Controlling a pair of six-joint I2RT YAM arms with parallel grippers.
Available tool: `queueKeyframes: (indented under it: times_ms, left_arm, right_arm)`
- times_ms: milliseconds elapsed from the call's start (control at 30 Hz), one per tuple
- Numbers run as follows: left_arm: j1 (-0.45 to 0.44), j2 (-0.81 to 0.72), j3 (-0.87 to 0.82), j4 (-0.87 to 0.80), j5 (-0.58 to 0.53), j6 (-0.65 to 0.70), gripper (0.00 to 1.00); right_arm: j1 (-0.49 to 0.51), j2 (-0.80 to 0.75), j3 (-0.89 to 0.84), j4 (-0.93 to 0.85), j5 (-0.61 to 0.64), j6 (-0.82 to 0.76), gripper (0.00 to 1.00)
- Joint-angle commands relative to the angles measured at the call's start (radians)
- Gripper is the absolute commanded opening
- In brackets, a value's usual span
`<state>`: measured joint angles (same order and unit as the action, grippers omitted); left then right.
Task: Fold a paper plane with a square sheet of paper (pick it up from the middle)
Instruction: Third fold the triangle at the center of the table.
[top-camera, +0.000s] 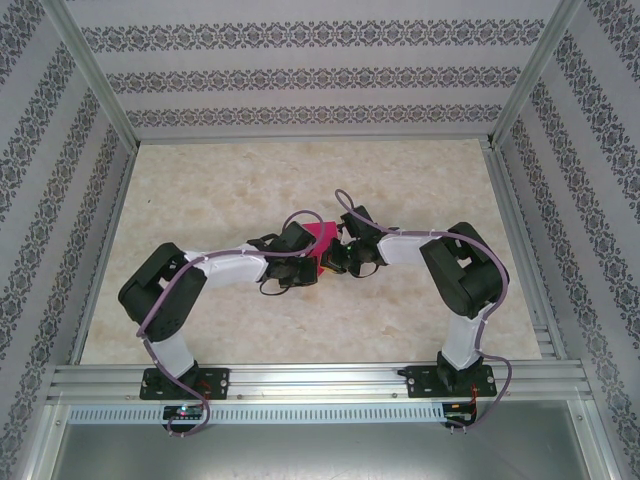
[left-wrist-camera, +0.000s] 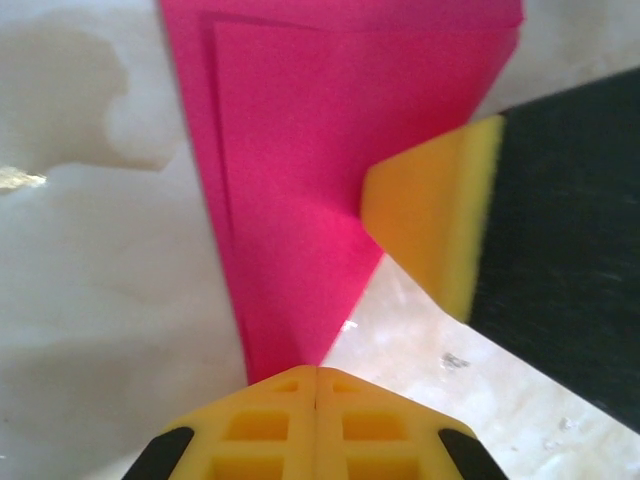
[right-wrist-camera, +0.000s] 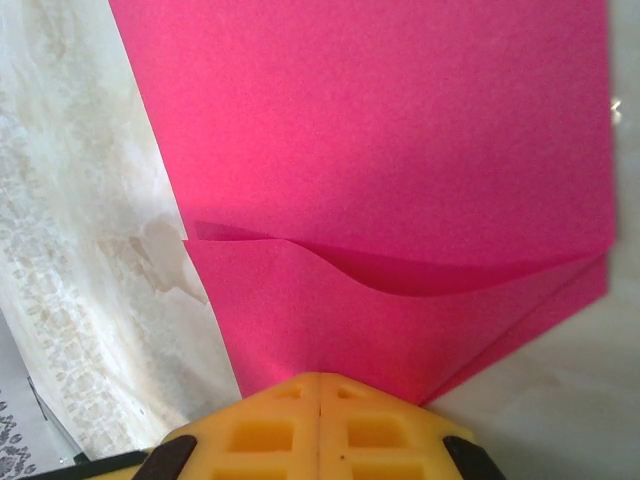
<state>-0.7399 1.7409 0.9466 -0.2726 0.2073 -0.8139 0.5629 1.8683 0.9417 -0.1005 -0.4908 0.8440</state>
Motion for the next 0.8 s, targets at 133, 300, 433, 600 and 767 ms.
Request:
queueKeyframes:
  times_ms: [133, 300, 433, 600, 767]
  left_arm:
    - [0.01, 0.012, -0.022, 0.067, 0.019, -0.019, 0.05]
    - [0.011, 0.022, -0.063, 0.09, -0.029, 0.002, 0.04]
    - [0.02, 0.017, -0.116, 0.169, -0.03, 0.021, 0.03]
    - [0.024, 0.01, -0.147, 0.2, -0.004, 0.008, 0.03]
    - [0.028, -0.024, -0.177, 0.199, 0.026, 0.019, 0.03]
  right_arm:
    - [0.002, 0.029, -0.006, -0.055, 0.051, 0.007, 0.01]
    - [-0.001, 0.032, -0.009, -0.059, 0.05, 0.007, 0.01]
    - [-0.001, 0.034, -0.014, -0.06, 0.049, 0.005, 0.01]
    - [-0.006, 0.031, -0.023, -0.059, 0.053, 0.004, 0.01]
    - [-0.009, 0.03, -0.026, -0.061, 0.053, 0.004, 0.01]
